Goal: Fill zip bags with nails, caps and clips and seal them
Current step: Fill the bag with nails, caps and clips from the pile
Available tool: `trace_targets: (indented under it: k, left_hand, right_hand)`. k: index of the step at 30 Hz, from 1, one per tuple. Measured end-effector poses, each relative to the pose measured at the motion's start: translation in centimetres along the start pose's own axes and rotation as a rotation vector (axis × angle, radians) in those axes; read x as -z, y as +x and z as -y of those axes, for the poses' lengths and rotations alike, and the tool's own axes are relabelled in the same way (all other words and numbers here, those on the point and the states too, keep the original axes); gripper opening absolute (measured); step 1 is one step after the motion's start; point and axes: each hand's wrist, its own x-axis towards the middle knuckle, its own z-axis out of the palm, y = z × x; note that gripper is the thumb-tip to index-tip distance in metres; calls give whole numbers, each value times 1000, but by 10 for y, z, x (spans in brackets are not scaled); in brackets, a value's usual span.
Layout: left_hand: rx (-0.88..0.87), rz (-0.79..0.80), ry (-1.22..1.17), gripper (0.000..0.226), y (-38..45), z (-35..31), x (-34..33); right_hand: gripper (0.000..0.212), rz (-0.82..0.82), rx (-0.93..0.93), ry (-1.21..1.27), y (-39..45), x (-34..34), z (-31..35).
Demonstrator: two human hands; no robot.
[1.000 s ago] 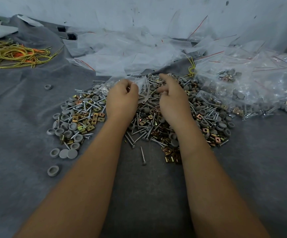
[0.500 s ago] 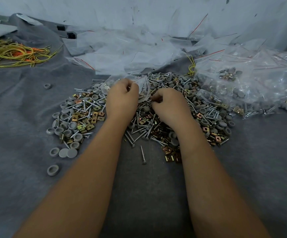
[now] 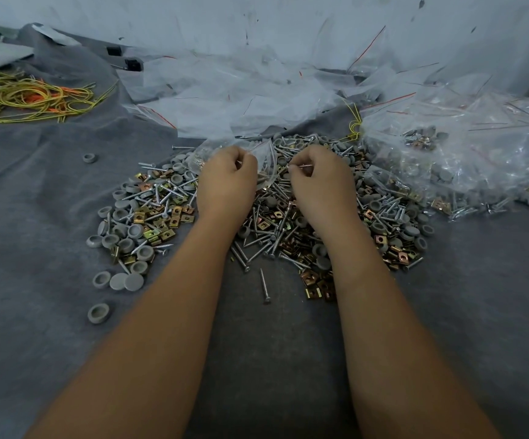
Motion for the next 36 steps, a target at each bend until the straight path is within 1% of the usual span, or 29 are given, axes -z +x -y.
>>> trace_targets:
  k: [2,5,8,13,16,18,20,23,25,26,28,31,33,34,36]
  left_hand:
    - [4,5,8,23,0,-1,0]
    - [-3,13,24,23,0,-1,1]
    - [-32,32,60,20,-1,-2,1]
    - [-65,15,57,20,-3,-2,1]
    - [-76,12,14,20,-3,-3,1]
    - [-79,5,2,20,-4,-4,1]
    - [-76,-13,-4,21,-4,-4,1]
    - [-50,-45,-61,22,-1,-1,1]
    - [-21,-62,-93,22,0,1,1]
    - [-8,-68,-102,21,1,1,1]
    - [4,-73,-112,21,2,2,1]
    - [1,-68,-103,21,3,2,1]
    - [-1,-66,-102,20,3,2,1]
    - [-2,-65,-101,20,3,2,1]
    - [-9,-60,-94,21,3,3,1]
  right_hand:
    - [14,-18,13,6,2,0,0]
    - [22,-52,45,133,0,0,4]
    - [19,-49,89,195,-3,-2,7]
    - [14,-1,158,110,-5,-7,6]
    - [11,-27,226,-51,-3,-9,5]
    - [12,-12,203,-108,-2,-10,2]
    - [16,6,168,-98,-2,-10,0]
    - [30,-55,148,11,-2,-8,3]
    - [38,-104,102,59,-2,-5,4]
    - [40,-102,66,57,-2,-3,3]
    - [42,-31,-8,31,0,-2,-1]
    - [47,160,-73,-78,0,-2,-4]
    - [49,280,-43,-260,0,-4,-4]
    - [47,315,-16,-337,-1,-4,-3]
    - [45,341,6,-392,-1,-4,-2]
